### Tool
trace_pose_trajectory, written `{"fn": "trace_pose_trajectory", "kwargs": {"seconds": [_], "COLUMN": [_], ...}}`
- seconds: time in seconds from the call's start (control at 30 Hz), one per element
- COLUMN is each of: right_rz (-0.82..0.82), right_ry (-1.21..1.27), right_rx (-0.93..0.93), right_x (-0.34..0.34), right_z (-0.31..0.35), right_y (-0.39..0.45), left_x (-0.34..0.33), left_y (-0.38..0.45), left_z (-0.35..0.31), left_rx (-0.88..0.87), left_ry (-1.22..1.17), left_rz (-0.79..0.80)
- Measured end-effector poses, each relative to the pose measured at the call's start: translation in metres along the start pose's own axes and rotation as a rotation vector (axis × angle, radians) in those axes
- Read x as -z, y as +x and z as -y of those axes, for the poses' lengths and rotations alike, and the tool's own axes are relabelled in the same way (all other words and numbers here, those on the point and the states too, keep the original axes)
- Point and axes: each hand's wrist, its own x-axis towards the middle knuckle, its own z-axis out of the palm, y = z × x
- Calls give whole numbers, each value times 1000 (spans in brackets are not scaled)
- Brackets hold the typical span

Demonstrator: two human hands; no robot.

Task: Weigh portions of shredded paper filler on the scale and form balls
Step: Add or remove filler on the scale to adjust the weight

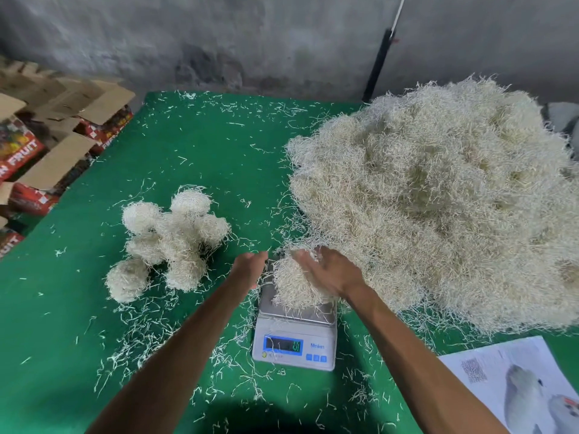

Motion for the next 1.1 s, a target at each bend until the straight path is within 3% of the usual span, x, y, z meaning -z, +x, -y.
{"fn": "trace_pose_trajectory", "kwargs": {"seconds": [0.23,1.1], "right_rz": [-312,-336], "right_ry": [143,176], "right_rx": [-1,16], "right_x": [9,2], "right_z": [-4,4], "right_y": [2,0], "left_x": [5,7], "left_y": [-10,-22], "left_z": [-1,-8], "left_rx": [-122,-111], "left_ry": [-93,-66], "left_rz": [8,113]}}
